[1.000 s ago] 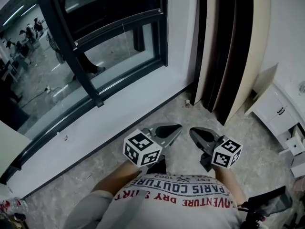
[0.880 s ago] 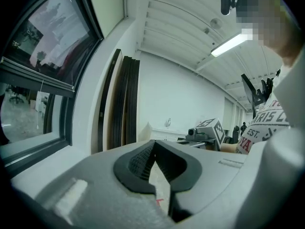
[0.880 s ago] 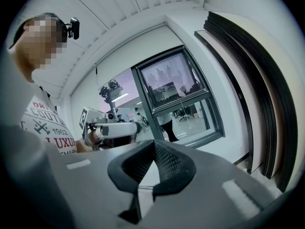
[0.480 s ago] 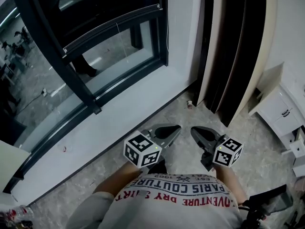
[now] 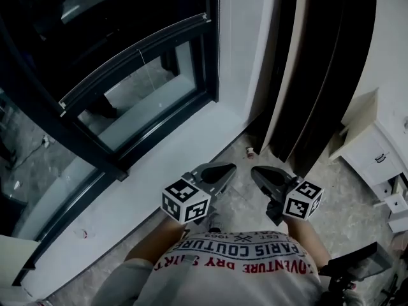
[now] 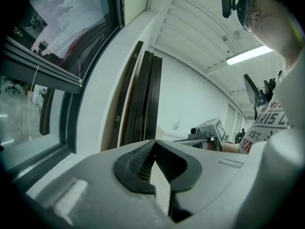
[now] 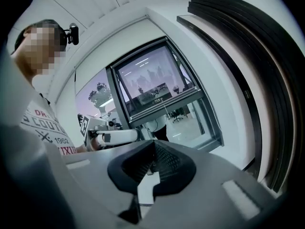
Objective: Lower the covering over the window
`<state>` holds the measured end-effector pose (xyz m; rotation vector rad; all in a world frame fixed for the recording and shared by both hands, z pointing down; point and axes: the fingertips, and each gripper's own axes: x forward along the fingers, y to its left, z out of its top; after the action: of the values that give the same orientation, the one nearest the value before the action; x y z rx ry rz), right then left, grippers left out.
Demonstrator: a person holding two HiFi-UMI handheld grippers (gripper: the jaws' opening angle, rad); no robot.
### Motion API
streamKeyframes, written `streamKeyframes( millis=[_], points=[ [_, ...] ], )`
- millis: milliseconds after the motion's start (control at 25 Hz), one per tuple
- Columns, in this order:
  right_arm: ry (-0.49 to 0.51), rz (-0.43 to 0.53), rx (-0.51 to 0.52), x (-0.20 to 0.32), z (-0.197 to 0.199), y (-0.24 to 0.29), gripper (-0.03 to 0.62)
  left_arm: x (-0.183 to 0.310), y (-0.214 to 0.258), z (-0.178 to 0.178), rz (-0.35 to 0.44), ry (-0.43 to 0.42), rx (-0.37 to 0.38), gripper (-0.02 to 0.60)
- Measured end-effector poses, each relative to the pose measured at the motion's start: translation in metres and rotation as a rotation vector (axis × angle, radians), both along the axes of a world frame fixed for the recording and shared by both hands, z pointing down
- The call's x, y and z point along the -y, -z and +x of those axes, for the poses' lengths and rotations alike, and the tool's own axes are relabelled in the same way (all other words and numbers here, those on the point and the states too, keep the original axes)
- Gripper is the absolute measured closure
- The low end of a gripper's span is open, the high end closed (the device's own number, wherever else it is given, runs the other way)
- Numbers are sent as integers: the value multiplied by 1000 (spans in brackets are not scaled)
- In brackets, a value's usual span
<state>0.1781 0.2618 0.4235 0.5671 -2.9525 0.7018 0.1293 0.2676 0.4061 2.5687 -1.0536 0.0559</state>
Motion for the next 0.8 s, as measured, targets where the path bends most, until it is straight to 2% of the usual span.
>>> streamKeyframes(
  millis=[240, 400, 800],
  points=[
    [29, 31, -23, 69, -49, 7, 597, 72, 8, -52, 31, 20, -2, 580],
    [36, 51, -7, 98, -69, 11, 597, 102, 10, -76, 53, 25, 14, 580],
    [19, 32, 26, 160, -80, 1, 597, 161, -6, -84, 28, 6, 34, 580]
  ],
)
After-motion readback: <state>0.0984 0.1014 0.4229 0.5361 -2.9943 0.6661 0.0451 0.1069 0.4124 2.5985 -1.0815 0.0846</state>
